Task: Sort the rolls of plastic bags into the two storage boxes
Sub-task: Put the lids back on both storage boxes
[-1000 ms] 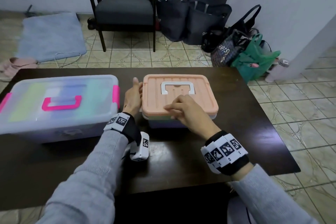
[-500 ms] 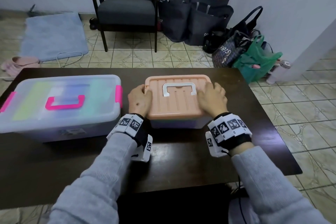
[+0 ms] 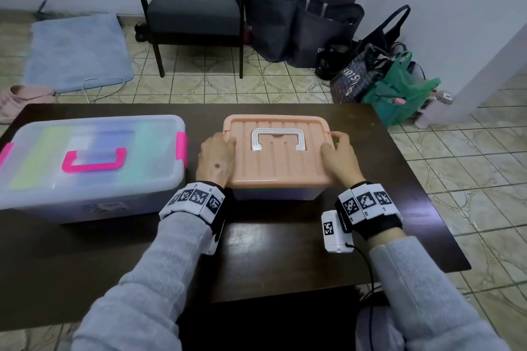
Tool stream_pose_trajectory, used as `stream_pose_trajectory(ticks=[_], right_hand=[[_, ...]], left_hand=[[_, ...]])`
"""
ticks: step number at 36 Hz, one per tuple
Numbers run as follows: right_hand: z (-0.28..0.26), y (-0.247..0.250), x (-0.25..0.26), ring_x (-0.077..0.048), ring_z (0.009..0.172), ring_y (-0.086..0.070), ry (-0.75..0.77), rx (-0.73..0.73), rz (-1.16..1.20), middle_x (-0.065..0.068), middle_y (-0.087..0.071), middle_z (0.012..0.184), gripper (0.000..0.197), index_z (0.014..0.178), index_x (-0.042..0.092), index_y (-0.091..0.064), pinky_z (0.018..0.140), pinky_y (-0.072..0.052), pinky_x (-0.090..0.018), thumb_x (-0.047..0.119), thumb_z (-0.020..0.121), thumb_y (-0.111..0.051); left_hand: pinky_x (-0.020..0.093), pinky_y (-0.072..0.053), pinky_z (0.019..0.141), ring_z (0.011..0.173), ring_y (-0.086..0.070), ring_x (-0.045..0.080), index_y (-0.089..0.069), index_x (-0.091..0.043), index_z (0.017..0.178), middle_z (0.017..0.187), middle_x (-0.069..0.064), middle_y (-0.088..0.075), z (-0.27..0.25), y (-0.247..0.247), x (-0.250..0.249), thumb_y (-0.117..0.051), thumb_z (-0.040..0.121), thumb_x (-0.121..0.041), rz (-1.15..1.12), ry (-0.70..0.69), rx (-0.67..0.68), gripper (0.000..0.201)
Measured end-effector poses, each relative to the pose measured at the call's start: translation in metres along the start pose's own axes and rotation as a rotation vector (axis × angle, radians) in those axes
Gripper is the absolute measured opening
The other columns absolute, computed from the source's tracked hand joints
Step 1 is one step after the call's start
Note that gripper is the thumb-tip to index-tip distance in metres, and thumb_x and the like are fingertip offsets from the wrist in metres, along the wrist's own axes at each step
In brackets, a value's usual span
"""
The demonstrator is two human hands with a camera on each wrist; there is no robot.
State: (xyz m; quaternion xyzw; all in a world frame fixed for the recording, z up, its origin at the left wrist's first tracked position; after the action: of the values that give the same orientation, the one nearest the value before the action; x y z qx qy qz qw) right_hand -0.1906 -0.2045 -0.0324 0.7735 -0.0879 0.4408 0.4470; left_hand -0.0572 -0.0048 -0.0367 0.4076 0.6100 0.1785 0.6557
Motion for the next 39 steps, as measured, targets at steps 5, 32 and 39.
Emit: stream_pose_trajectory(ticks=[5,32,39], right_hand=[[0.008,0.007,-0.004,-0.023,0.122,-0.044,-0.067,0.009,0.127,-0.009,-0.041,0.138,0.051,0.141,0.015,-0.03,0.091,-0.033,-0.029,0.022,0.094,-0.046],[0.023,0.017,-0.044,-0.013,0.056,-0.052,-0.358,0.071,0.486,-0.002,-0.057,0.069,0.057,0.093,0.007,-0.061,0.051,-0.042,-0.025,0.044,0.103,-0.018],[0.031,0.014,-0.035,-0.012,0.046,-0.042,-0.291,-0.01,0.475,-0.001,-0.055,0.064,0.049,0.075,0.012,-0.06,0.045,-0.033,-0.023,0.036,0.103,-0.027]], left_hand=[[0.043,-0.035,0.098,0.127,-0.038,0.034,-0.033,-0.005,0.14,0.141,0.017,-0.039,-0.009,0.007,-0.018,-0.04,0.099,-0.033,0.234,-0.099,-0.131,0.05],[0.051,0.002,0.116,0.147,0.003,0.026,-0.007,-0.038,0.149,0.16,0.001,0.0,-0.024,-0.101,-0.108,-0.018,0.1,-0.042,0.519,-0.538,0.292,0.051],[0.05,0.003,0.116,0.147,0.002,0.025,-0.008,-0.039,0.149,0.16,0.001,-0.002,-0.025,-0.101,-0.106,-0.019,0.099,-0.043,0.495,-0.548,0.281,0.051]])
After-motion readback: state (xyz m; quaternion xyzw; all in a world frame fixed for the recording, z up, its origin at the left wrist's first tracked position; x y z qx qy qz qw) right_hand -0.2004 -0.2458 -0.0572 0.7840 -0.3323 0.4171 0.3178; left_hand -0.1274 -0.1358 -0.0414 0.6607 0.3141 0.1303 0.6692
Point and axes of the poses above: each hand's wrist, its own z-axis towards the middle knuckle, its own y-axis out of the back of the hand, x = y × z, the point moved 3 cm from there along z, towards the middle knuckle
